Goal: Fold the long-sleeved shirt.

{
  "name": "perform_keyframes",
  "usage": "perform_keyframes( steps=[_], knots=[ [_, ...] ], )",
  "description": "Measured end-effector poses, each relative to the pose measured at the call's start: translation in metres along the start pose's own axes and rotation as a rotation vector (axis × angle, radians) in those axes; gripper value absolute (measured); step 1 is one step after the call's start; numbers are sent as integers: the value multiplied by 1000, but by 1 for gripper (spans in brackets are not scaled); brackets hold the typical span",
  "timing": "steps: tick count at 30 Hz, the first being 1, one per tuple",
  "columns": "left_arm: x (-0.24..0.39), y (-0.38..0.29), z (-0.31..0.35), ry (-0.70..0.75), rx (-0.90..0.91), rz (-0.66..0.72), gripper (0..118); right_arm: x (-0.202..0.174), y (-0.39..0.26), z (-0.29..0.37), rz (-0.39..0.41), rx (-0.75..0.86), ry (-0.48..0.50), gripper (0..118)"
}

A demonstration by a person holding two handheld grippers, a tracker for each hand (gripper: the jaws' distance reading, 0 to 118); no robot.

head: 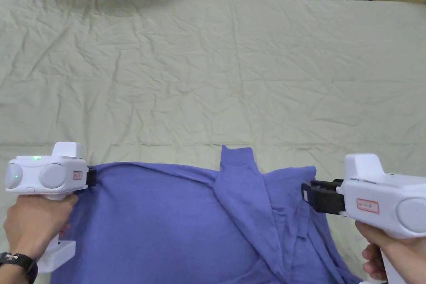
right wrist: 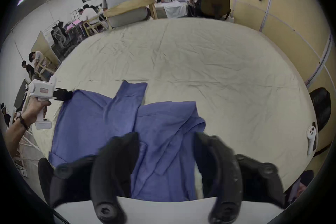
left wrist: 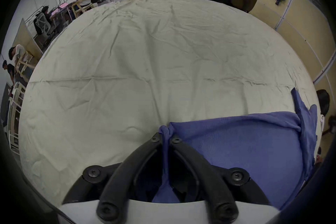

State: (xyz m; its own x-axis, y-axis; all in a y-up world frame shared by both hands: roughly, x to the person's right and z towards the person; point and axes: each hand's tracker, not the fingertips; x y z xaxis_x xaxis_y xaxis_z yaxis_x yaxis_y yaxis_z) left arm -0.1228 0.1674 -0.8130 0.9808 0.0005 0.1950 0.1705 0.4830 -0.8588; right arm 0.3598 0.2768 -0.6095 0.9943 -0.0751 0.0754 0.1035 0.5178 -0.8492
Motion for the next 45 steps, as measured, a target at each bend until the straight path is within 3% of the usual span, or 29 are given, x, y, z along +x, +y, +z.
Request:
perform_keyframes(
  steps=[4,8,12,14,16,17,18,34,45],
  knots=[
    [-4,-3,-2,-4,11,24,5,14,36,-35,64,-31,-9,69],
    [-8,-4,-4,-20,20,51,5,31,58,-86,17,-128,44,66],
    [-5,-2,-5,-11,12,25,5,37,56,-136,11,-235,32,38],
    [-4,-1,-6,-5,10,18,5,32,42,-155,18,-311,53,37],
    [-4,-1,-6,-3,8,13,5,28,43,-149,31,-241,19,32],
    [-4,0,-7,-3,7,12,5,28,44,-146,34,-233,21,25],
    [-4,0,-7,-3,6,9,5,30,45,-144,27,-176,73,9],
    [-6,28,48,-35,127,35,5,42,72,-77,-9,25,8,9],
    [-19,-53,146,-63,218,61,5,27,2,8,55,161,67,8]
  ],
)
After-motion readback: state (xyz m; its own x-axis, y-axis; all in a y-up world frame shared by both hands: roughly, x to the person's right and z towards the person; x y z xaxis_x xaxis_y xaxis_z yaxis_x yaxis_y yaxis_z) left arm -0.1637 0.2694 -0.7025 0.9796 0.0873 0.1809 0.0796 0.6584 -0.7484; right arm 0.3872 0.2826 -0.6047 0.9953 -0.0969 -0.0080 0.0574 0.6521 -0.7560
